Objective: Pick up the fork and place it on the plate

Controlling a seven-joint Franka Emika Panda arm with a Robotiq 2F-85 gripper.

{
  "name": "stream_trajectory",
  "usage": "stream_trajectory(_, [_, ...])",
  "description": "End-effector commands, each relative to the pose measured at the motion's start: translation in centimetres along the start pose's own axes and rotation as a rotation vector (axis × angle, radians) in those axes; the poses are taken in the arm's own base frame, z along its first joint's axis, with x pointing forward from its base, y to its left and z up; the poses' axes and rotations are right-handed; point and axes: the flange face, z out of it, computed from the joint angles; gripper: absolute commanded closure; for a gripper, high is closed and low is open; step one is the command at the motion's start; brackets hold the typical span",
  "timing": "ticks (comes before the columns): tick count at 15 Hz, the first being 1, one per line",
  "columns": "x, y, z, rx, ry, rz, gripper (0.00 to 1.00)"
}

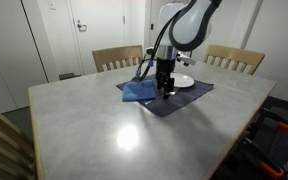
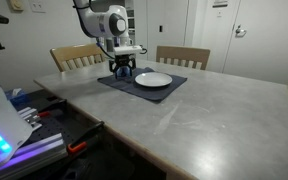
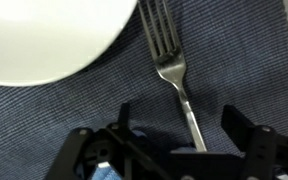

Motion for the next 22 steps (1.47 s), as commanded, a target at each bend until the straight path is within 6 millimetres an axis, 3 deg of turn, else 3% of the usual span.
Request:
stream_trajectory(1, [0.38,-0.40,0.15,0.011,-0.025,-0.009,0.16])
stream_trajectory(3, [0.49,-0.51,0.20,0.015,-0.027,-0.013,0.29])
stream_trajectory(7, [0.28,-0.62,0.33,0.020,-0.032,-0.011,0.34])
stream_trajectory(10, [0.21,-0.61,0.38,0.019,-0.031,-0.009,0.52])
stream_trajectory(12, [0.25,-0.56,0.35,0.020,-0.030,-0.008,0.77])
stream_trajectory(15, [0.25,-0.48,0.21,0.017,-0.030,-0.008,0.98])
stream_trajectory(22, [0.06,-0.56,-0.30,0.015,-0.052,0.004,0.98])
